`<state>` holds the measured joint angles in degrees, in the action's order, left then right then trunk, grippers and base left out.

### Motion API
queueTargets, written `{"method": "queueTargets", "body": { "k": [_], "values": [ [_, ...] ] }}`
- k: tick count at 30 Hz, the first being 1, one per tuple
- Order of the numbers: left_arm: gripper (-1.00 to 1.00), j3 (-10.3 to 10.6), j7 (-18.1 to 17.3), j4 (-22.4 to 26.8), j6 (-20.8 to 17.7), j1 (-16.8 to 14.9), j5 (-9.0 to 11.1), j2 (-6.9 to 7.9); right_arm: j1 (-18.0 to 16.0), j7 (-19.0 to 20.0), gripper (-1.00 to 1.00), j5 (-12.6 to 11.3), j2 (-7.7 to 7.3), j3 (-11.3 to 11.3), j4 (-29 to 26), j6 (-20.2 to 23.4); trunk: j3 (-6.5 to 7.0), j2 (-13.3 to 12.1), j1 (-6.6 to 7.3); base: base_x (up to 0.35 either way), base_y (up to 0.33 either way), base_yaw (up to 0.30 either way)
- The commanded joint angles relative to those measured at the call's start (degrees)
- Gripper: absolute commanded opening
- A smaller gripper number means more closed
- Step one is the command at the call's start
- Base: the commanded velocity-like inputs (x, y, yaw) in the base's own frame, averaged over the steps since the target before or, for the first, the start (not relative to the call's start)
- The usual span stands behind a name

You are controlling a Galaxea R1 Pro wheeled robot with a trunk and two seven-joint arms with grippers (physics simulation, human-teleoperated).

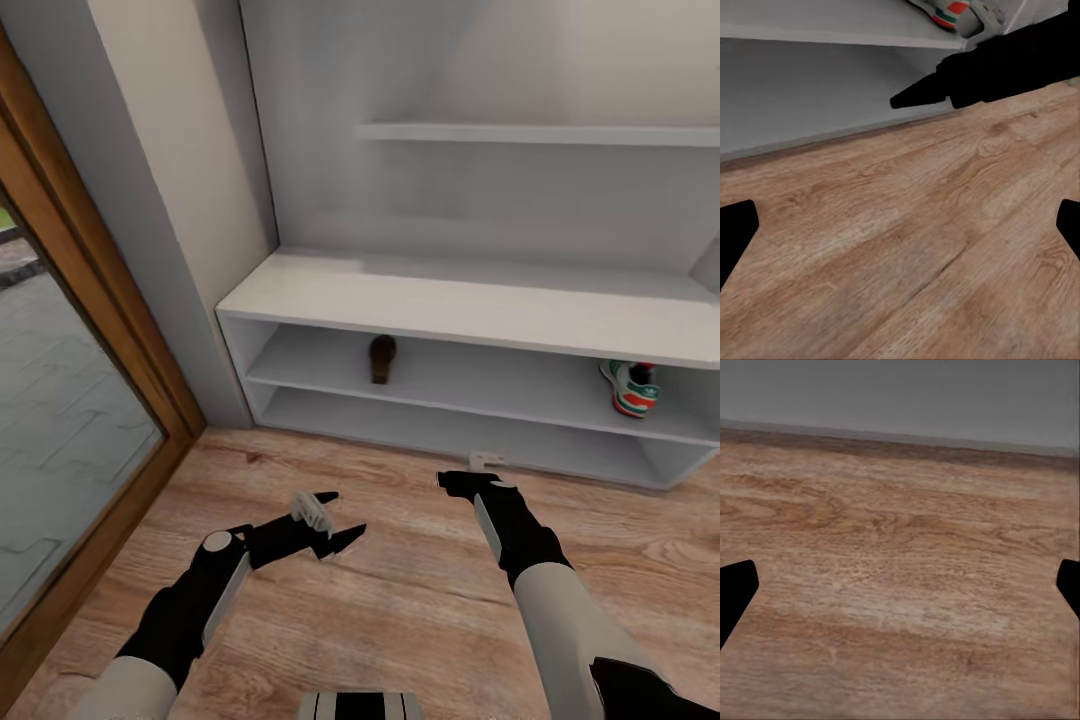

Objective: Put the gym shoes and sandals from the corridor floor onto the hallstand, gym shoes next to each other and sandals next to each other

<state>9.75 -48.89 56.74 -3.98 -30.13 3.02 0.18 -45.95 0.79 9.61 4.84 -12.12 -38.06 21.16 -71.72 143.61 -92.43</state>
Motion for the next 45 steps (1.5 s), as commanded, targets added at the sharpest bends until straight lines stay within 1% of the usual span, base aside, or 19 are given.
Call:
{"method": "queueTargets", "body": {
  "k": [1,5,19,27,31,41,45],
  "values": [
    [1.00,-0.8,-0.2,0.0,-0.4,0.0,0.3,0.01,0.0,0.1,1.00,0.5,0.08,-0.2,-0.1,0.3,-0.04,0.0,0.01,0.000,0.000,-0.246],
    [1.00,-2.0,-0.2,0.0,-0.4,0.0,0.4,-0.17,0.0,0.1,1.00,0.5,0.08,-0.3,-0.1,0.3,-0.04,0.0,0.01,0.000,0.000,-0.252],
    [1.00,-2.2,0.0,-0.1,-0.4,0.0,0.3,-1.03,0.0,0.0,1.00,0.5,0.08,-0.3,0.0,0.3,-0.04,0.0,0.01,0.000,0.000,-0.257],
    [1.00,-2.3,0.1,-0.1,-0.4,0.0,0.3,-1.13,0.0,0.0,1.00,0.5,0.08,-0.3,-0.1,0.3,-0.04,0.0,0.01,0.000,0.000,-0.265],
    [1.00,-2.4,1.0,-0.1,-0.4,0.0,0.3,-1.11,0.0,0.0,1.00,0.5,0.08,-0.3,-0.1,0.3,-0.04,0.0,0.01,0.000,0.000,-0.267],
    [1.00,-2.3,6.8,-0.1,-0.4,0.0,0.3,-1.14,0.0,0.0,1.00,0.5,0.08,-0.3,-0.1,0.3,-0.04,0.0,0.01,0.000,0.000,-0.267],
    [1.00,-2.3,7.7,-0.1,-0.4,0.0,0.3,-1.14,0.0,0.0,1.00,0.5,0.08,-0.3,-0.1,0.3,-0.04,0.0,0.01,0.000,0.000,-0.267]
  ]
}}
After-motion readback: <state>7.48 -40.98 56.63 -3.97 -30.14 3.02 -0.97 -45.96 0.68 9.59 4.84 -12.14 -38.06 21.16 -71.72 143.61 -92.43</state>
